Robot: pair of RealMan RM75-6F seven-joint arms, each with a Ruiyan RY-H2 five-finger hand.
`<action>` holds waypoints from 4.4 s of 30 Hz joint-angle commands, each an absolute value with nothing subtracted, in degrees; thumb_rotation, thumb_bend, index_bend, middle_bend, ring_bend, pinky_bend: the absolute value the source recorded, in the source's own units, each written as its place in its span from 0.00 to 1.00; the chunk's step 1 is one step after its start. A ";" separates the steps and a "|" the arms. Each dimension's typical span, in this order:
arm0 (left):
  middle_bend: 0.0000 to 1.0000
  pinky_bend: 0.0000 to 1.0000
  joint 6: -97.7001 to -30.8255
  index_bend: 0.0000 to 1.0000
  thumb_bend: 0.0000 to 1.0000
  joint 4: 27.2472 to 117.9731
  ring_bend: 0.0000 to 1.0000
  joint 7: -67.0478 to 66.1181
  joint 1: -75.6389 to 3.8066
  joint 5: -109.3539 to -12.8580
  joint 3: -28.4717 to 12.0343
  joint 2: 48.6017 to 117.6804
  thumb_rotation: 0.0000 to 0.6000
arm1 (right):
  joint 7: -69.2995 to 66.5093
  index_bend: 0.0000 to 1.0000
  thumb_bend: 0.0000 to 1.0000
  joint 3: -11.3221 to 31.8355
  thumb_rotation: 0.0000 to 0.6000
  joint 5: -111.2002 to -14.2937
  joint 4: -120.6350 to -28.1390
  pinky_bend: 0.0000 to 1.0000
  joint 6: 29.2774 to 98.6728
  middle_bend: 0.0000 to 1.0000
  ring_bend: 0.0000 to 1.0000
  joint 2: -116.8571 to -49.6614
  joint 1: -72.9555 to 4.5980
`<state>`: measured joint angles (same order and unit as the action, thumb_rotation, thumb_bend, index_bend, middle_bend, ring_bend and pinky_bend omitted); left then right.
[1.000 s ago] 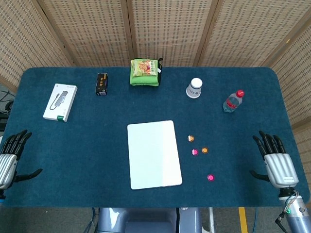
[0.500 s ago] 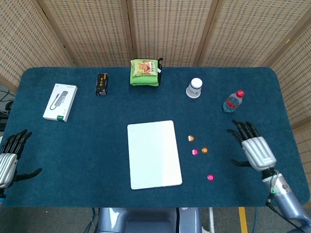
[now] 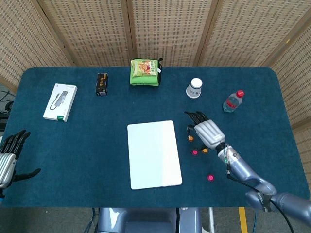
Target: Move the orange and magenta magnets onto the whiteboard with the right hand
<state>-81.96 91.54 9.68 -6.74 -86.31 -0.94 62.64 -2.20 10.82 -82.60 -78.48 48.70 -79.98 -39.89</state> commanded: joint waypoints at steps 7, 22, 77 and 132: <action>0.00 0.00 -81.59 0.00 0.00 91.72 0.00 9.94 -6.84 -86.29 -0.91 62.43 1.00 | 4.08 0.44 0.15 11.44 1.00 -74.45 -70.24 0.00 43.98 0.00 0.00 -86.95 -43.02; 0.00 0.00 -81.51 0.00 0.00 91.85 0.00 9.85 -6.82 -86.25 -0.93 62.37 1.00 | 10.61 0.44 0.26 11.18 1.00 -67.21 -66.22 0.00 41.18 0.00 0.00 -91.37 -45.62; 0.00 0.00 -81.08 0.00 0.00 92.06 0.00 9.99 -6.91 -86.01 -1.01 62.23 1.00 | 16.67 0.50 0.40 14.99 1.00 -60.54 -71.59 0.00 40.17 0.00 0.00 -94.07 -54.72; 0.00 0.00 -85.08 0.00 0.00 90.10 0.00 2.46 -5.81 -87.38 -1.51 64.65 1.00 | 11.77 0.36 0.26 2.22 1.00 -73.91 -73.41 0.00 58.01 0.00 0.00 -89.71 -35.11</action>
